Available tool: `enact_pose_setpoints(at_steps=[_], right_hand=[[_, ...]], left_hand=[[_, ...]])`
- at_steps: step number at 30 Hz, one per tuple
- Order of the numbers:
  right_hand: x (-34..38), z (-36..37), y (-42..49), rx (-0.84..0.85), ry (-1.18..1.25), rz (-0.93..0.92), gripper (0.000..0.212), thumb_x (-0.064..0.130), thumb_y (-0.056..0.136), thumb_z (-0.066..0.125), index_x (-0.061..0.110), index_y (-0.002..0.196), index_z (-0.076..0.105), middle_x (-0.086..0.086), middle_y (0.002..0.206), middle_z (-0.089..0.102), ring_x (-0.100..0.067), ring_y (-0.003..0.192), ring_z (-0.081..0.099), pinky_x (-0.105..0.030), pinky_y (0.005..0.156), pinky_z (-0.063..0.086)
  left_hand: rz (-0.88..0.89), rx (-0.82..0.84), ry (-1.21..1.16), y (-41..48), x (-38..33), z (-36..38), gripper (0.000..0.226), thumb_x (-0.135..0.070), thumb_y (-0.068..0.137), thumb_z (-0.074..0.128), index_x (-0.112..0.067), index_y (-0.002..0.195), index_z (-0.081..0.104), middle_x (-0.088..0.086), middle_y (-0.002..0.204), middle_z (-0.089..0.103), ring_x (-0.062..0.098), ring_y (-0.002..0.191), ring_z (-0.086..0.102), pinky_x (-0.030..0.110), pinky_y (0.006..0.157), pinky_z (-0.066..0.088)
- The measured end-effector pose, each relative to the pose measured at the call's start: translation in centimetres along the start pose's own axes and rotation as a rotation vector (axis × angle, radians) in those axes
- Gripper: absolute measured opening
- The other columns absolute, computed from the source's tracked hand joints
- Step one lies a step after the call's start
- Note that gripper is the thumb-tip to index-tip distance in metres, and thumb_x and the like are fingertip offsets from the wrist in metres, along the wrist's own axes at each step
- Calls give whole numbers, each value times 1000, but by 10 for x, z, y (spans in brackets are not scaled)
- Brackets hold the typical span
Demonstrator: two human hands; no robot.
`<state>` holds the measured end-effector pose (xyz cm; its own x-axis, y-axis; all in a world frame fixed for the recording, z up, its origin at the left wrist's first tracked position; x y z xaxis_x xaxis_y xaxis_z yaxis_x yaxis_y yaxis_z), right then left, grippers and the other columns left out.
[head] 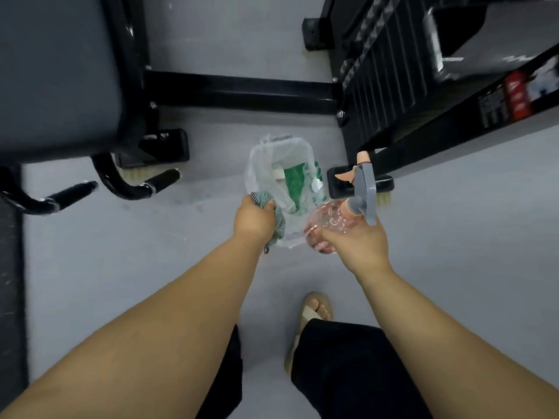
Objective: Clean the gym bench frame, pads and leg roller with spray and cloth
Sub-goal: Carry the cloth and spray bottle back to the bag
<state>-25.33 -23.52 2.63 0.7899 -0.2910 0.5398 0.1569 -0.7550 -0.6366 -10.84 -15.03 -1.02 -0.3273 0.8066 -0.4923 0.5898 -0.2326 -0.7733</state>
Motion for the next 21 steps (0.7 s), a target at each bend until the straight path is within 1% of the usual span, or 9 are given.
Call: enact_pose_setpoints(at_steps=[2, 4, 5, 7, 8, 10, 12, 16, 21], right_hand=[[-14, 12, 23, 1, -38, -19, 53, 35, 60, 82, 19, 106, 61, 8, 95, 64, -9, 85, 61, -18, 67, 42], [-21, 20, 42, 33, -59, -59, 37, 31, 64, 83, 21, 92, 62, 9, 89, 62, -4, 77, 57, -19, 71, 41], [-21, 22, 49, 58, -75, -91, 30, 28, 65, 84, 24, 84, 60, 11, 84, 60, -2, 73, 55, -19, 72, 40], [-20, 24, 62, 97, -105, -186, 32, 24, 64, 85, 29, 73, 56, 15, 80, 60, -1, 74, 57, -21, 73, 42], [-18, 24, 66, 107, -116, -227, 34, 23, 62, 86, 30, 72, 55, 14, 81, 62, -5, 78, 59, -24, 76, 45], [-15, 25, 76, 110, -131, -266, 34, 21, 61, 86, 28, 76, 57, 9, 84, 66, -12, 84, 63, -31, 82, 50], [-16, 28, 86, 123, -146, -291, 35, 22, 57, 86, 25, 84, 63, 7, 86, 70, -13, 85, 66, -37, 85, 53], [-18, 35, 91, 139, -150, -306, 42, 24, 53, 86, 26, 89, 65, 8, 85, 71, -10, 82, 67, -37, 83, 54], [-19, 40, 90, 150, -194, -310, 36, 25, 57, 87, 28, 77, 57, 8, 88, 68, -12, 84, 64, -31, 80, 52]], left_hand=[[62, 23, 24, 32, 4, 18, 44, -34, 99, 37, -9, 135, 41, 15, 133, 51, 33, 117, 51, 31, 89, 46], [121, 29, 83, 64, 12, 35, 51, -41, 100, 25, -14, 143, 34, 11, 144, 40, 31, 128, 41, 29, 93, 43], [151, -12, 178, 77, 15, 38, 53, -43, 100, 23, -16, 146, 29, 9, 150, 31, 30, 134, 32, 32, 101, 37], [131, -113, 335, 101, 33, 39, 56, -41, 99, 30, -19, 149, 17, 7, 156, 14, 30, 140, 19, 40, 110, 26], [67, -103, 344, 112, 42, 40, 60, -39, 98, 36, -20, 150, 11, 8, 155, 12, 32, 139, 22, 43, 108, 29], [-89, 38, 213, 129, 59, 46, 66, -31, 95, 45, -19, 149, 9, 14, 148, 27, 38, 126, 41, 48, 95, 45], [-124, 139, 137, 142, 65, 55, 53, -18, 95, 42, -15, 143, 21, 18, 136, 42, 40, 111, 52, 51, 77, 54], [78, 12, 221, 160, 55, 66, 52, -8, 95, 34, -11, 145, 23, 20, 134, 46, 37, 116, 51, 44, 94, 47], [210, 47, 11, 174, 24, 78, 56, -18, 97, 46, -19, 148, 23, 14, 141, 43, 36, 120, 49, 44, 91, 50]])
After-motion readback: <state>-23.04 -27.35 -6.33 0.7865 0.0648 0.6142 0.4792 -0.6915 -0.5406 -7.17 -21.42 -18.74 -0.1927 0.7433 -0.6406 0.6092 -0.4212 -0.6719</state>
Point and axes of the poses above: each hand's wrist, its own y-axis towards the middle knuckle, its own z-axis out of the palm, x = y × z, the point moved 1 cm from there along y, towards the middle knuckle
